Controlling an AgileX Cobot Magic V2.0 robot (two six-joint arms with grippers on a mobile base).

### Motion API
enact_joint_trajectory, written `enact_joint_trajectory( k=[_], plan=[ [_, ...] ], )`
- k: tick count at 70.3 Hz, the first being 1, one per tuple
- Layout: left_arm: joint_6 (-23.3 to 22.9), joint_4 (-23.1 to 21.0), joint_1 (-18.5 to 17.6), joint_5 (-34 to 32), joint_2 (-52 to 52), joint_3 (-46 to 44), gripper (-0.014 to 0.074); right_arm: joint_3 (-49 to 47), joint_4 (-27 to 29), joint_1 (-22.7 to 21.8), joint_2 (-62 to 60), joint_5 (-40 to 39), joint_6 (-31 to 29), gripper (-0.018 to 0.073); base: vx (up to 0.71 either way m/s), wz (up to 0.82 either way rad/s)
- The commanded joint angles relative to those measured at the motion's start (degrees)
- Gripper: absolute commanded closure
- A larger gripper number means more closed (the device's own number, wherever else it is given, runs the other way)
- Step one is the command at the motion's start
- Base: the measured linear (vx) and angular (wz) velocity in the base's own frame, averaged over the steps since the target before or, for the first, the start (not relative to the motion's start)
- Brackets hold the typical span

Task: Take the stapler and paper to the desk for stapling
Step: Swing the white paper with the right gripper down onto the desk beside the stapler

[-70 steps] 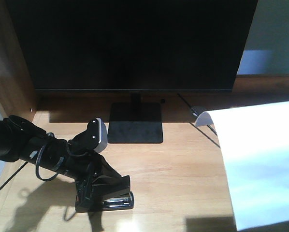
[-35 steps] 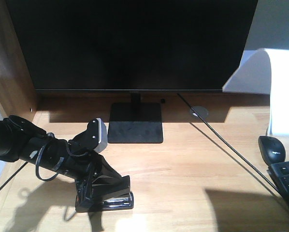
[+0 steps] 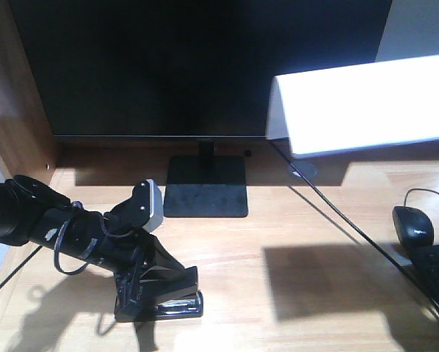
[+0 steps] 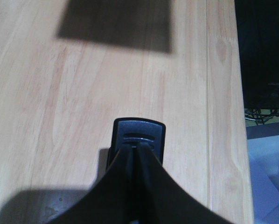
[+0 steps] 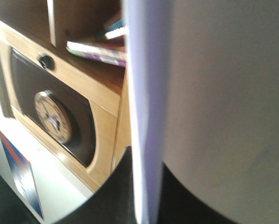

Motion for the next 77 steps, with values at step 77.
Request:
enact_joint_trajectory(
  k=[77],
  plan=[
    [-0.51,-2.64,-0.24,2.23,-2.21,-1.37,0.0603,-6.52,-73.08,-17.58,29.16,-10.93,24.68,0.0562,0.00,0.00]
  ],
)
